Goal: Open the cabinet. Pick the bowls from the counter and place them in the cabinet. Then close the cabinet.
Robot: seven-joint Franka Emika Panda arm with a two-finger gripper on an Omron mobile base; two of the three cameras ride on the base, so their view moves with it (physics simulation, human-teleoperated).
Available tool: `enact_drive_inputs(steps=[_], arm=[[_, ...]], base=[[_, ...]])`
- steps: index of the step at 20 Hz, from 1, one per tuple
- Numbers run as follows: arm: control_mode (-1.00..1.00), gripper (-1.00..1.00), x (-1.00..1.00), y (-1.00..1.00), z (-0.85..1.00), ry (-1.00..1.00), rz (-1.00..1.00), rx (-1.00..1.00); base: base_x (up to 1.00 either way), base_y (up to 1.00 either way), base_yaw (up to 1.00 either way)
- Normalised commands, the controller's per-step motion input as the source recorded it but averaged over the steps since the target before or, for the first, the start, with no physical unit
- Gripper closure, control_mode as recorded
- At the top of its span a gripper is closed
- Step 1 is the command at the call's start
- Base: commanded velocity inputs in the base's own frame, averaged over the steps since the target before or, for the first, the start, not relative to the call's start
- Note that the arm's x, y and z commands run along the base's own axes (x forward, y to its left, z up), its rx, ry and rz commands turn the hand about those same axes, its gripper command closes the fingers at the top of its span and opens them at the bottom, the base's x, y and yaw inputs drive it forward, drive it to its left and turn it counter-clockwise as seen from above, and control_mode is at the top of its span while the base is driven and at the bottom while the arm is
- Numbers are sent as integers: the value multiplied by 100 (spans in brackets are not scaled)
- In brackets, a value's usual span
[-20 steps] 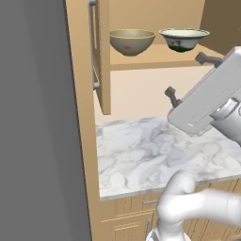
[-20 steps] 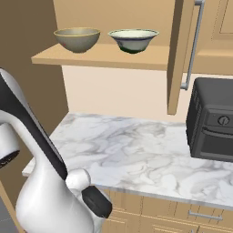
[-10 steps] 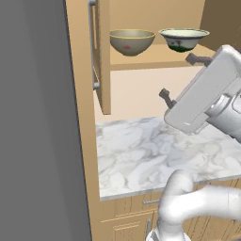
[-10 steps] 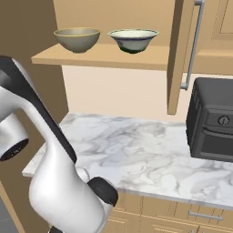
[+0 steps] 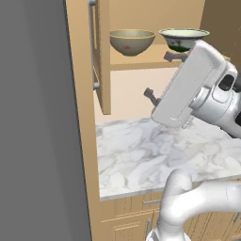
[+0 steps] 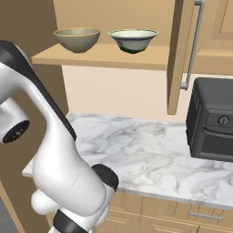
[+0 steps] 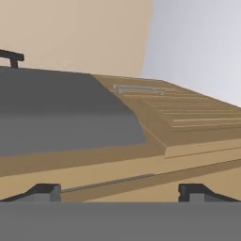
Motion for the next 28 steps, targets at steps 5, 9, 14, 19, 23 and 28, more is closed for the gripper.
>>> enact_drive_inputs(steps=[5,9,14,19,23,28], arm=[[-100,-100,-12,2,0,33,10,-10],[-100,-100,-15,3,0,38,10,-11],[-100,-100,-22,9,0,41,8,-12],[-100,-100,-50,5,0,38,8,-10],[-100,-100,-60,0,1,34,9,-8],[-100,-100,-56,0,0,34,9,-6]], base=[[0,0,0],[0,0,0],[0,0,0],[0,0,0],[0,0,0],[0,0,0]])
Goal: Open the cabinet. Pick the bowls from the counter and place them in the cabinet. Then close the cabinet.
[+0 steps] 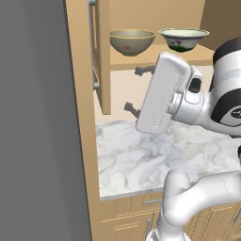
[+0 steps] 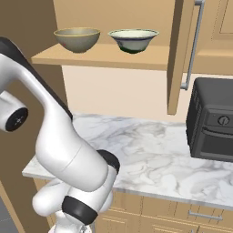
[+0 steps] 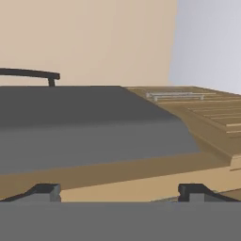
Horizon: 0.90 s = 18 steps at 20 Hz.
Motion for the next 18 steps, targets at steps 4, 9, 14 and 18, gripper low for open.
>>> enact_drive_inputs(steps=[4,9,14,18], arm=[[-100,-100,-28,4,0,35,8,-9],[-100,-100,8,18,0,42,0,-19],[-100,-100,7,19,0,37,0,-17],[-100,-100,5,21,0,34,0,-17]], base=[[0,0,0],[0,0,0],[0,0,0],[0,0,0]])
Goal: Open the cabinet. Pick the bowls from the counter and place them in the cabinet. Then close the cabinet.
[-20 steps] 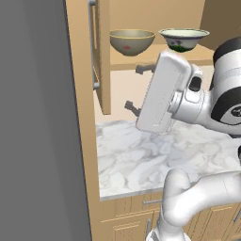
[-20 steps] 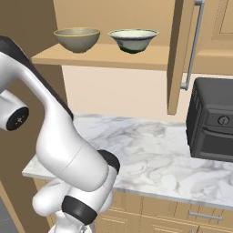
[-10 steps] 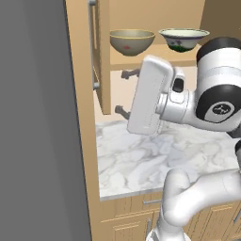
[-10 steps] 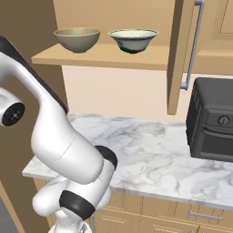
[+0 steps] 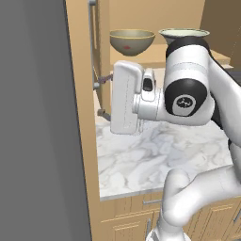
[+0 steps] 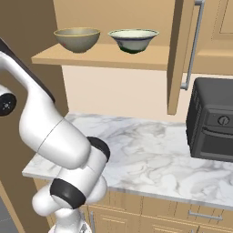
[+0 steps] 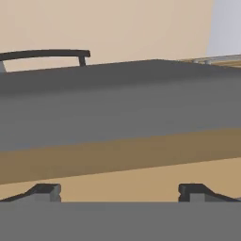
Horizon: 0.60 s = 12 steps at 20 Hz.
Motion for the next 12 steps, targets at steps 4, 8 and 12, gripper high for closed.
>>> enact_drive_inputs(steps=[4,8,12], arm=[[-100,-100,14,9,0,36,0,-16],[-100,-100,21,2,0,40,0,-14],[-100,-100,30,6,0,44,0,-16]], base=[[0,0,0],[0,0,0],[0,0,0]])
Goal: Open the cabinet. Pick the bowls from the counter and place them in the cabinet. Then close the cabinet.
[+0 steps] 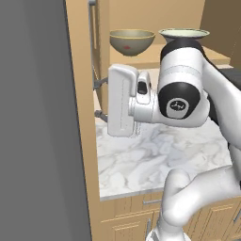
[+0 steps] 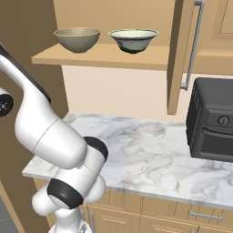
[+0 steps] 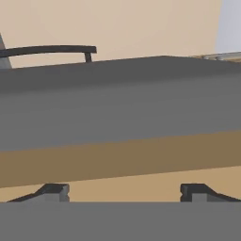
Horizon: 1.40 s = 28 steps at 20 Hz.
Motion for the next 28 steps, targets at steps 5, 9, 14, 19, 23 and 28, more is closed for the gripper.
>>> enact_drive_inputs(steps=[5,9,14,19,23,28], arm=[[-100,-100,36,-2,0,43,-5,-16],[-100,-100,56,-27,6,29,-25,-7],[-100,-100,50,-65,11,21,-33,0],[-100,-100,35,-96,20,19,-34,0],[-100,-100,23,-100,32,17,-27,1],[-100,-100,44,-96,37,21,-24,0]], base=[[0,0,0],[0,0,0],[0,0,0],[0,0,0],[0,0,0],[0,0,0]])
